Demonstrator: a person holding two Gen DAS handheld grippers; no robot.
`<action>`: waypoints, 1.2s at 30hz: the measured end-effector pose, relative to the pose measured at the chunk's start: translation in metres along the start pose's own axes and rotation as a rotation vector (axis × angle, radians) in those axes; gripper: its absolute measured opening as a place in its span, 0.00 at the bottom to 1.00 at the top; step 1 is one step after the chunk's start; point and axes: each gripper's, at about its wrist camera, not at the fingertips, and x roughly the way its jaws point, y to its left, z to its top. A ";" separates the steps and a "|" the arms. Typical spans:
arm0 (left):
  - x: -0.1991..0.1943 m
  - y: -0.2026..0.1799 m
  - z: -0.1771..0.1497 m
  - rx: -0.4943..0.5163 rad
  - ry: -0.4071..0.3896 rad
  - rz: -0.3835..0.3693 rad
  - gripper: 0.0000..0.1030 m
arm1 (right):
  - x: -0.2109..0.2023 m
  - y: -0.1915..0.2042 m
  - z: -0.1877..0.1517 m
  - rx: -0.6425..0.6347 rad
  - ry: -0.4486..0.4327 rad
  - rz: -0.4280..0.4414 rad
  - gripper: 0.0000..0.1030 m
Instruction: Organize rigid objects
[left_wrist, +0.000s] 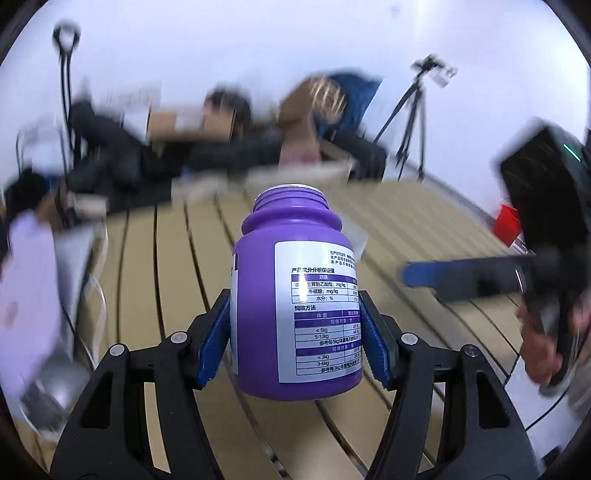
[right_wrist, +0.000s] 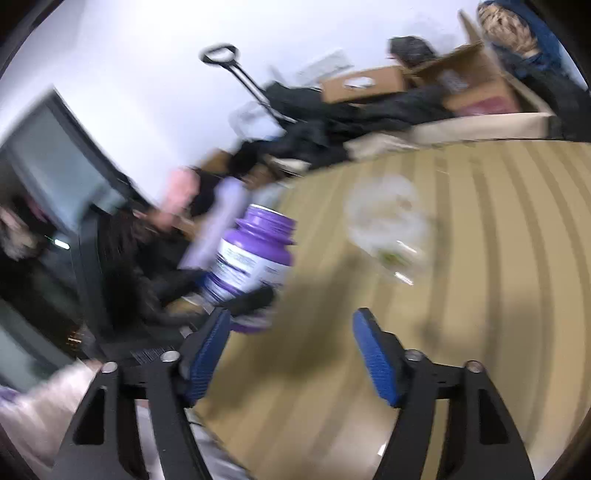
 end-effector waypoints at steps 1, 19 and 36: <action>-0.006 0.000 0.001 0.015 -0.036 -0.008 0.58 | 0.002 0.003 0.012 0.021 -0.012 0.049 0.76; -0.014 0.030 0.032 0.088 -0.146 -0.026 0.53 | 0.082 0.109 0.072 -0.597 -0.079 -0.226 0.66; 0.053 0.062 0.025 0.081 -0.075 -0.006 0.52 | 0.139 0.049 0.106 -0.610 -0.065 -0.163 0.66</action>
